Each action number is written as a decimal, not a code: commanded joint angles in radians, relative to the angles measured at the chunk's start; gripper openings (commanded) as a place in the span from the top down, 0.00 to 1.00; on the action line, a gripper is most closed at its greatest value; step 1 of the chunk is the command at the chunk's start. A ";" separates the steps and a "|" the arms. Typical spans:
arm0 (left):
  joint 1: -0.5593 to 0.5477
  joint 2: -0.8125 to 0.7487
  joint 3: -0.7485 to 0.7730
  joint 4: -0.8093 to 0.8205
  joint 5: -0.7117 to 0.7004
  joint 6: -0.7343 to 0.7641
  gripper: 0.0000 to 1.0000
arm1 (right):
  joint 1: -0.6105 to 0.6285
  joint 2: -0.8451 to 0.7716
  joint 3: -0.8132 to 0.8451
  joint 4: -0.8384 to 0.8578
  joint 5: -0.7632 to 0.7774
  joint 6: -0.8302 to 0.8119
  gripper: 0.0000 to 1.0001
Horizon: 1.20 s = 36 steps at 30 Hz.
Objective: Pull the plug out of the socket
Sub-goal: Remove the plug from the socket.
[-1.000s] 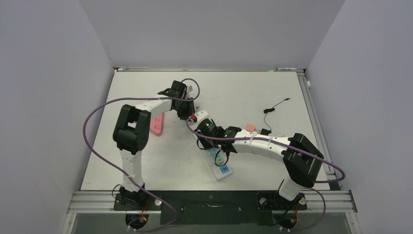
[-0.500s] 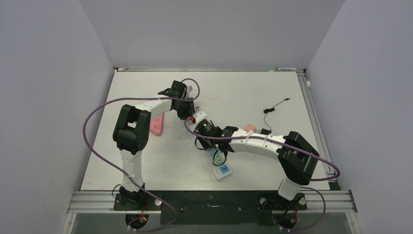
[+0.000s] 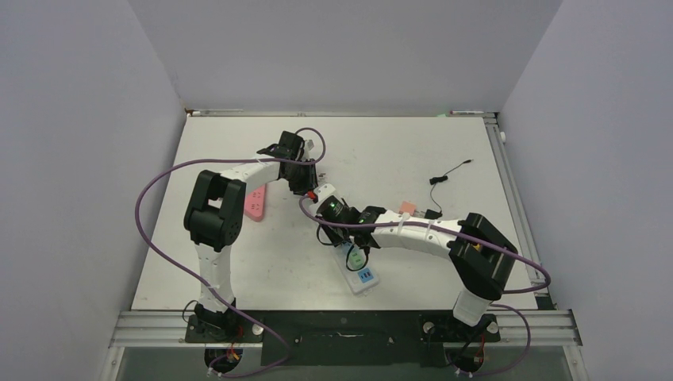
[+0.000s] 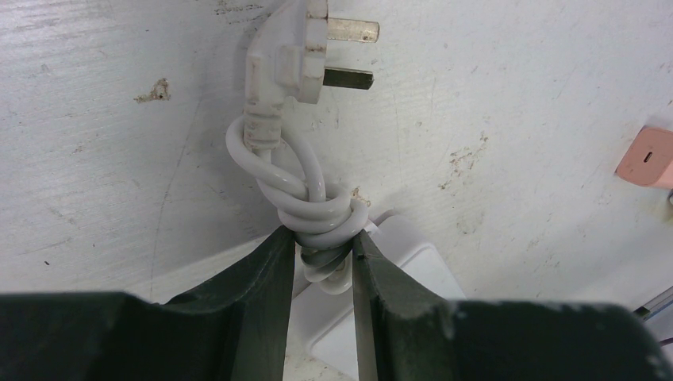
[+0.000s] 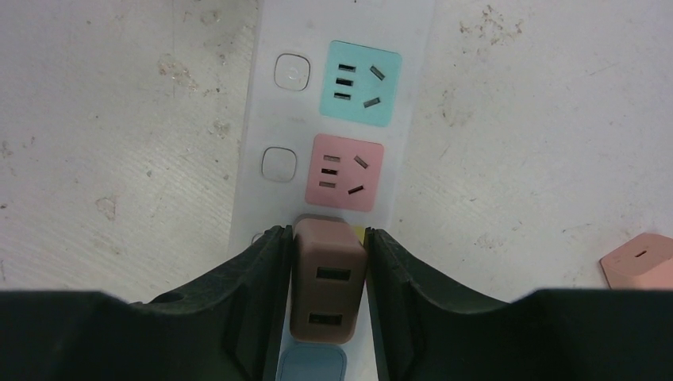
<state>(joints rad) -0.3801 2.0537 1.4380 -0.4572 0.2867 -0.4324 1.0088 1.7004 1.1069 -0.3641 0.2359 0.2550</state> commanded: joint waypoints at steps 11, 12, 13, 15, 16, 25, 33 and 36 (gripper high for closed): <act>0.027 0.000 0.007 0.001 -0.082 0.040 1.00 | -0.045 -0.020 0.010 0.021 -0.097 0.014 0.78; 0.027 0.000 0.007 0.000 -0.082 0.040 1.00 | -0.053 -0.021 0.007 0.021 -0.106 0.015 0.82; 0.027 -0.002 0.007 0.001 -0.083 0.040 1.00 | -0.063 -0.021 0.003 0.021 -0.116 0.015 0.86; 0.029 -0.001 0.007 0.001 -0.084 0.040 1.00 | -0.081 -0.027 -0.010 0.029 -0.144 0.017 0.94; 0.029 0.000 0.007 0.001 -0.084 0.040 1.00 | -0.092 -0.032 -0.021 0.036 -0.164 0.019 0.95; 0.032 0.005 0.006 -0.001 -0.090 0.041 1.00 | -0.168 -0.061 -0.078 0.084 -0.288 0.037 0.95; 0.034 0.009 0.007 -0.001 -0.092 0.041 1.00 | -0.154 -0.067 -0.084 0.085 -0.209 0.033 0.95; 0.037 0.013 0.007 -0.001 -0.090 0.042 1.00 | -0.138 -0.063 -0.079 0.075 -0.170 0.027 0.95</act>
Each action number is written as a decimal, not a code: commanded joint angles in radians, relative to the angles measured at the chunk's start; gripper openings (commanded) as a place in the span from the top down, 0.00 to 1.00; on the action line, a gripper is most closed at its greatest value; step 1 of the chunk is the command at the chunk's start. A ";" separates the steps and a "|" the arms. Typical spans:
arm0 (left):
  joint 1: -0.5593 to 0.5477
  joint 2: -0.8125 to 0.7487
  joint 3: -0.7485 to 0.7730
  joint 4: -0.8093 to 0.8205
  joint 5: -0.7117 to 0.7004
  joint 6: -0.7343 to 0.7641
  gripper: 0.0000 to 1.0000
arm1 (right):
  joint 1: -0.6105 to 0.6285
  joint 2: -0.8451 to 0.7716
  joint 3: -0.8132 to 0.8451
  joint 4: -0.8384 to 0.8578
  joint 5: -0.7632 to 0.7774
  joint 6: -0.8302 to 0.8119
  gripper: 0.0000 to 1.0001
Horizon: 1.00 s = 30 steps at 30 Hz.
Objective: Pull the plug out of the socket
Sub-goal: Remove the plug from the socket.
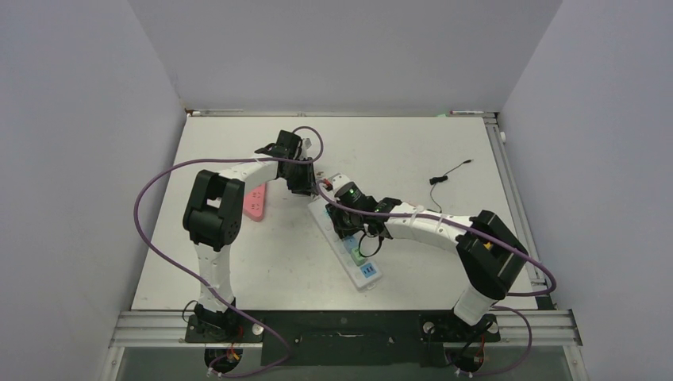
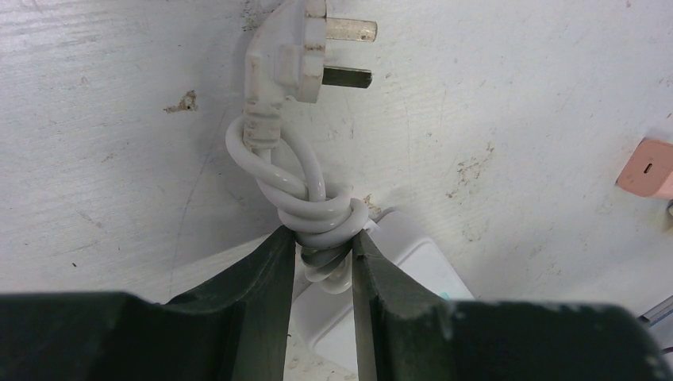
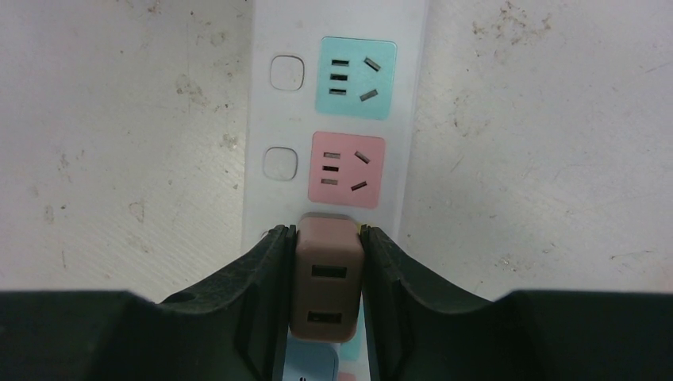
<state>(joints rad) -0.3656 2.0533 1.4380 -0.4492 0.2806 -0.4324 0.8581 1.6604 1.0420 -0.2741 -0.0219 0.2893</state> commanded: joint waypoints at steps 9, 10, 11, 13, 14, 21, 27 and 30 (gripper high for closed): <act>0.028 0.018 0.007 -0.009 -0.081 0.040 1.00 | 0.124 0.014 0.034 -0.086 0.324 -0.042 0.95; 0.028 0.019 0.007 -0.008 -0.081 0.040 1.00 | 0.137 0.016 0.038 -0.093 0.352 -0.045 0.95; 0.028 0.019 0.007 -0.009 -0.081 0.040 1.00 | 0.148 0.021 0.043 -0.102 0.376 -0.049 0.95; 0.028 0.019 0.007 -0.009 -0.081 0.040 1.00 | 0.168 0.032 0.054 -0.118 0.421 -0.057 0.95; 0.028 0.019 0.007 -0.009 -0.080 0.040 1.00 | 0.182 0.036 0.059 -0.126 0.439 -0.061 0.95; 0.028 0.020 0.007 -0.009 -0.079 0.040 1.00 | 0.237 0.070 0.084 -0.152 0.508 -0.074 0.95; 0.030 0.019 0.007 -0.011 -0.078 0.040 1.00 | 0.266 0.102 0.108 -0.170 0.530 -0.078 0.95; 0.030 0.019 0.007 -0.011 -0.078 0.040 1.00 | 0.267 0.112 0.117 -0.174 0.530 -0.078 0.95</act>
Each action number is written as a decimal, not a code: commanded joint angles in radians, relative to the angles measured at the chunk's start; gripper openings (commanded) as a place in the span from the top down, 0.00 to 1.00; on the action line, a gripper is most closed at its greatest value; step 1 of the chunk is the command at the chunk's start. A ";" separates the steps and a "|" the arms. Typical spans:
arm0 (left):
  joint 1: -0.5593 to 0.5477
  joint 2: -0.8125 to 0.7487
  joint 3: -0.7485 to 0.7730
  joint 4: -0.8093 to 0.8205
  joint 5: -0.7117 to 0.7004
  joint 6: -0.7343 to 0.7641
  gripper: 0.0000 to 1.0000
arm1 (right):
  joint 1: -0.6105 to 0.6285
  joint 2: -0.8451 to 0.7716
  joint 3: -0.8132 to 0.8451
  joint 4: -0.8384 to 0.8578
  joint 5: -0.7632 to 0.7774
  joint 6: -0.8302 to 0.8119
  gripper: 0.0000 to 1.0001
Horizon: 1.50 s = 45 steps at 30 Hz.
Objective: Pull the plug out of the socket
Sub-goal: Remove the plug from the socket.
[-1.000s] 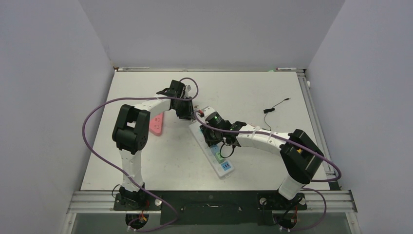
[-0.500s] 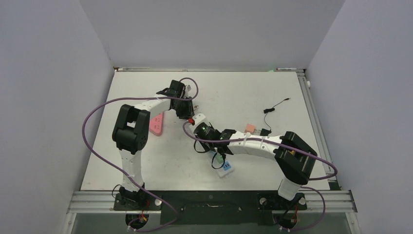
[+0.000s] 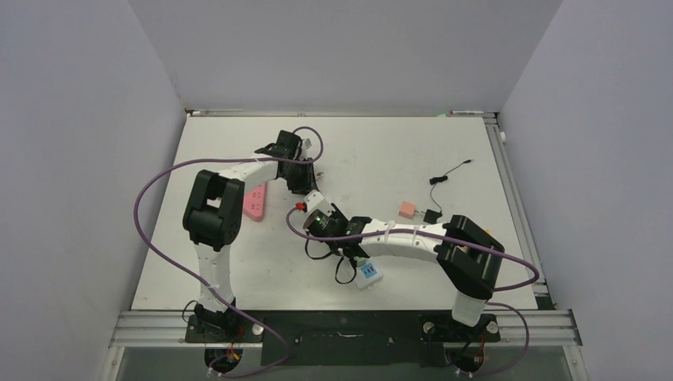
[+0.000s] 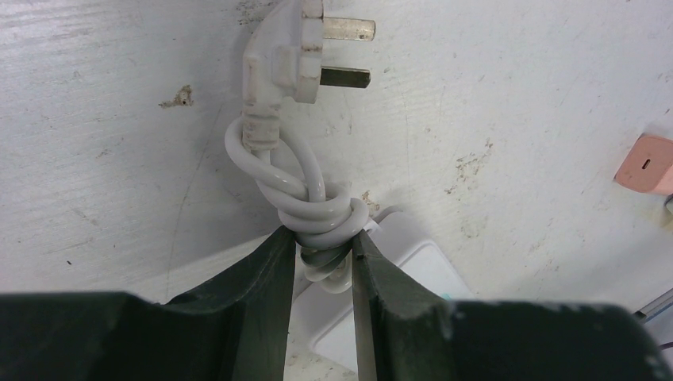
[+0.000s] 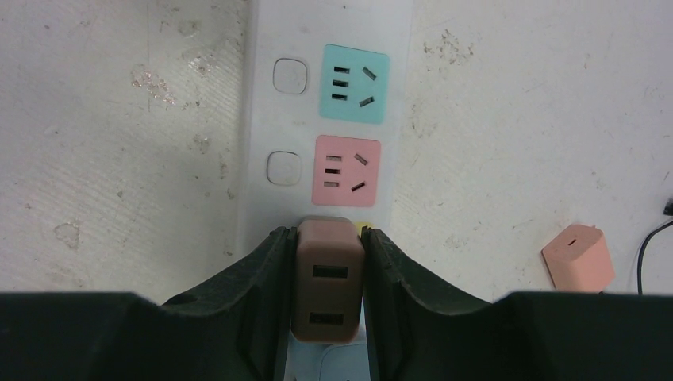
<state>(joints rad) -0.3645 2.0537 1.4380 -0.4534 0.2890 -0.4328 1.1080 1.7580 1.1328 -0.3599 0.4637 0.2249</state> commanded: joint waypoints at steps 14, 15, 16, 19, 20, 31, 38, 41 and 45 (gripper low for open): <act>0.029 0.016 0.009 -0.006 -0.082 0.040 1.00 | -0.071 -0.054 -0.021 0.001 -0.185 0.013 0.95; 0.030 0.016 0.010 -0.008 -0.081 0.040 1.00 | -0.086 -0.063 -0.030 0.013 -0.228 0.016 0.95; 0.030 0.017 0.010 -0.008 -0.082 0.040 1.00 | -0.103 -0.072 -0.039 0.021 -0.249 0.019 0.95; 0.030 0.017 0.010 -0.008 -0.082 0.040 1.00 | -0.156 -0.097 -0.071 0.055 -0.355 0.030 0.95; 0.030 0.017 0.010 -0.007 -0.082 0.040 1.00 | -0.171 -0.104 -0.080 0.065 -0.397 0.034 0.95; 0.033 0.020 0.010 -0.009 -0.081 0.040 1.00 | -0.301 -0.136 -0.161 0.146 -0.636 0.069 0.95; 0.033 0.020 0.011 -0.010 -0.080 0.040 1.00 | -0.354 -0.152 -0.191 0.173 -0.713 0.085 0.95; 0.033 0.020 0.011 -0.009 -0.080 0.040 1.00 | -0.355 -0.152 -0.193 0.173 -0.711 0.085 0.95; 0.035 0.020 0.012 -0.010 -0.081 0.040 1.00 | -0.349 -0.155 -0.194 0.167 -0.668 0.083 0.95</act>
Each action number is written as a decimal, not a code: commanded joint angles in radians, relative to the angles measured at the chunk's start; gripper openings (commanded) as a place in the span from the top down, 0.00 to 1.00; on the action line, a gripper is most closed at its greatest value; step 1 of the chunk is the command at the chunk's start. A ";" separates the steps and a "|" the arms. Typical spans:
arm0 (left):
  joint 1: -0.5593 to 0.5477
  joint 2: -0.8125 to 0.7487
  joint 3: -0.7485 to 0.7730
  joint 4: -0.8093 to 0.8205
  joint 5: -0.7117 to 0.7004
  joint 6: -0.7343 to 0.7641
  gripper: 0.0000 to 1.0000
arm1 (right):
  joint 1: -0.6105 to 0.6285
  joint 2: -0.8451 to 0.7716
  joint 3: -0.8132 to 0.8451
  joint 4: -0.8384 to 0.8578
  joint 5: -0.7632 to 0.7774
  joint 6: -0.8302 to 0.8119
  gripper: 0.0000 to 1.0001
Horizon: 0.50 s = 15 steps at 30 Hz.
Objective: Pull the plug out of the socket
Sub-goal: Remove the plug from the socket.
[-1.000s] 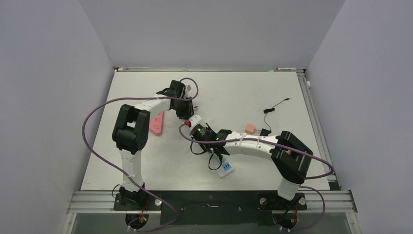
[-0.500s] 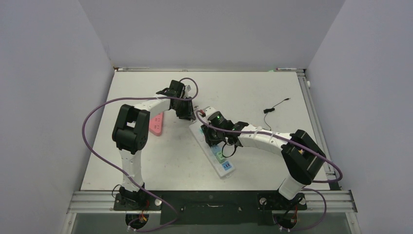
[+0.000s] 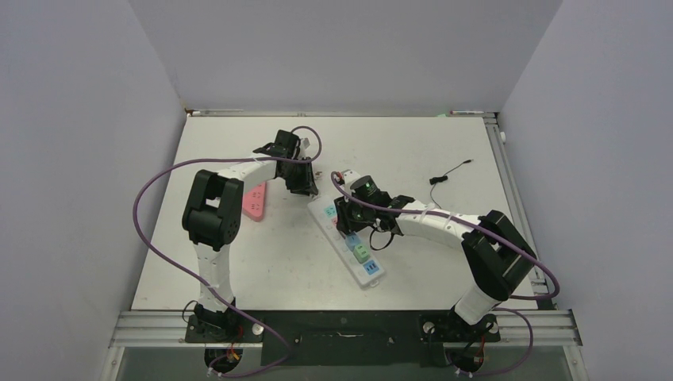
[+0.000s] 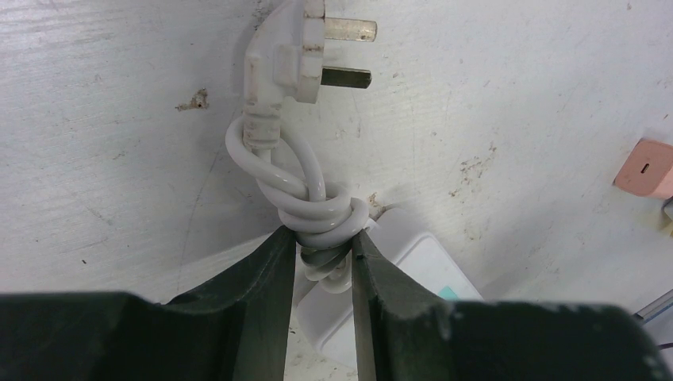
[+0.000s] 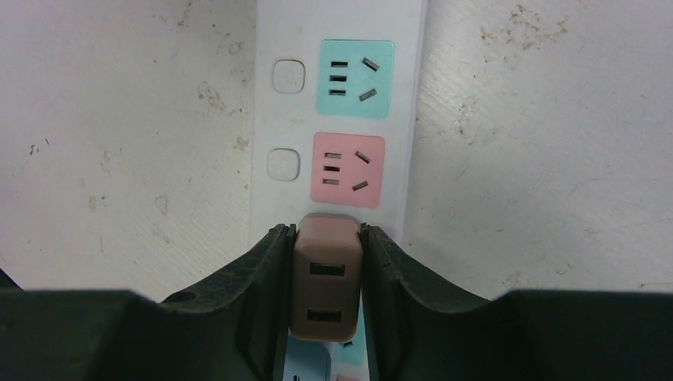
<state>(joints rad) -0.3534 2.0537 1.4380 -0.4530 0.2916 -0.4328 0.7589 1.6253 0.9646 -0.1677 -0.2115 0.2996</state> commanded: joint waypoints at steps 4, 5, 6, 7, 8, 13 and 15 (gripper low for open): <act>0.025 0.023 0.012 -0.009 -0.085 0.040 1.00 | 0.051 -0.043 -0.023 -0.045 0.161 0.002 0.95; 0.025 0.023 0.012 -0.010 -0.084 0.040 1.00 | 0.069 -0.049 -0.021 -0.049 0.198 0.000 0.95; 0.026 0.023 0.012 -0.009 -0.085 0.040 1.00 | 0.086 -0.052 -0.019 -0.055 0.247 -0.004 0.95; 0.027 0.023 0.011 -0.010 -0.086 0.041 1.00 | 0.106 -0.054 -0.016 -0.061 0.295 -0.007 0.95; 0.027 0.023 0.010 -0.009 -0.085 0.040 1.00 | 0.124 -0.054 -0.012 -0.070 0.336 -0.011 0.95; 0.028 0.023 0.010 -0.009 -0.087 0.040 1.00 | 0.207 -0.040 0.012 -0.103 0.491 -0.033 0.95; 0.028 0.025 0.010 -0.009 -0.088 0.040 1.00 | 0.236 -0.027 0.023 -0.115 0.556 -0.041 0.95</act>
<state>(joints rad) -0.3531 2.0537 1.4380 -0.4572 0.2970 -0.4332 0.9436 1.6180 0.9638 -0.1791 0.1497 0.2859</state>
